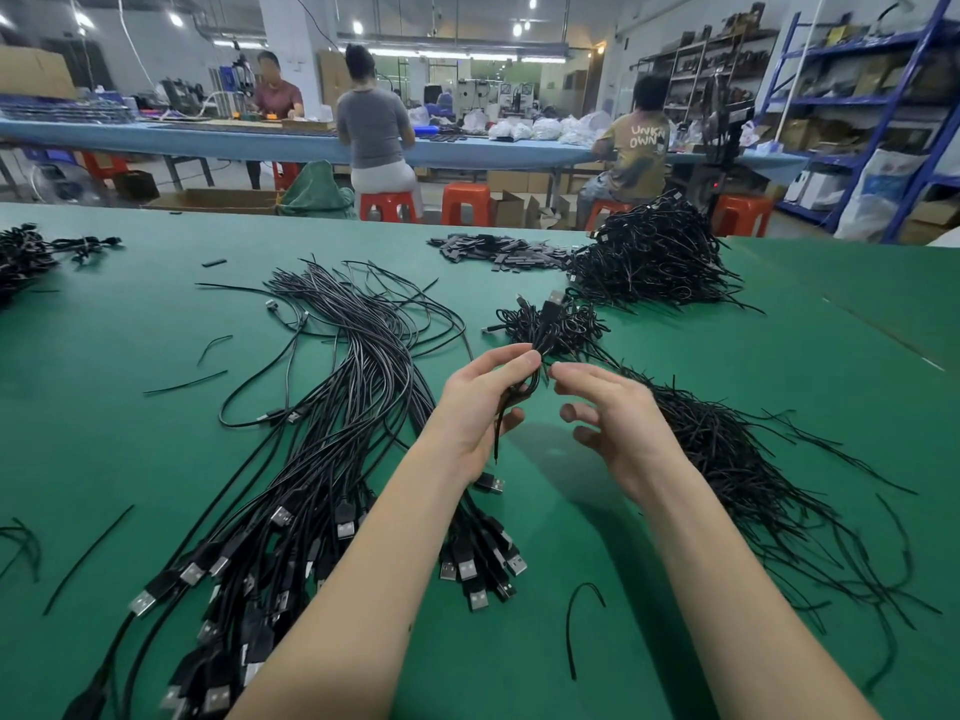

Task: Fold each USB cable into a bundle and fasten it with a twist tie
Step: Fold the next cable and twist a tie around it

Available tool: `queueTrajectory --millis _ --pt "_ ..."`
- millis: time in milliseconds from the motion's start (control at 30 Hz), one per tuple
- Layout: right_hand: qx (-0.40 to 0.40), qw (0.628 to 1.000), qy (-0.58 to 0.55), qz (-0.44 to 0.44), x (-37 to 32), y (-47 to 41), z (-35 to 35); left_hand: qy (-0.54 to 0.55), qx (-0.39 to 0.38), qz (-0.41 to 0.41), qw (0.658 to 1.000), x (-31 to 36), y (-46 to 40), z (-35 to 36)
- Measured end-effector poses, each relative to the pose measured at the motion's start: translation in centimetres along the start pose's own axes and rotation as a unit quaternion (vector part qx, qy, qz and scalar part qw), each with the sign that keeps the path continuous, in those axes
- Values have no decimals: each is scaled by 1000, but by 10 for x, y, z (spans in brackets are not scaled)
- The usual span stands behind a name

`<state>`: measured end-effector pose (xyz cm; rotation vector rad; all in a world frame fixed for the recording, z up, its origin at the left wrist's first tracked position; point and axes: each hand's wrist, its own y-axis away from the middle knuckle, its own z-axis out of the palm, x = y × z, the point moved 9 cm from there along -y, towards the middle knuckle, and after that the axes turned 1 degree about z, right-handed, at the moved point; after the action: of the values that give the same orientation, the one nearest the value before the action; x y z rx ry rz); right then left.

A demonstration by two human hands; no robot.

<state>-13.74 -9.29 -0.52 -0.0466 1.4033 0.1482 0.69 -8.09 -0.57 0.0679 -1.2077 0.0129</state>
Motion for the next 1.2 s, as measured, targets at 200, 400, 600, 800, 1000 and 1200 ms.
queueTrajectory --millis 200,400,600,800,1000,1200 --pt "50 856 361 -368 -61 25 1 14 17 -21 1000 -2 -1 -10" --pt "38 808 402 -429 -65 35 10 6 3 -30 1000 -3 -1 -7" --pt "49 800 405 -441 -62 36 10 4 -3 -46 999 -7 -3 -10" --pt "113 882 308 -337 -45 21 -1 17 5 -32 999 -12 -4 -5" --pt "70 987 -140 39 25 -3 11 -16 113 43 992 -7 -14 -8" --pt "112 990 -90 9 35 -1 4 -8 172 47 984 9 -70 6"
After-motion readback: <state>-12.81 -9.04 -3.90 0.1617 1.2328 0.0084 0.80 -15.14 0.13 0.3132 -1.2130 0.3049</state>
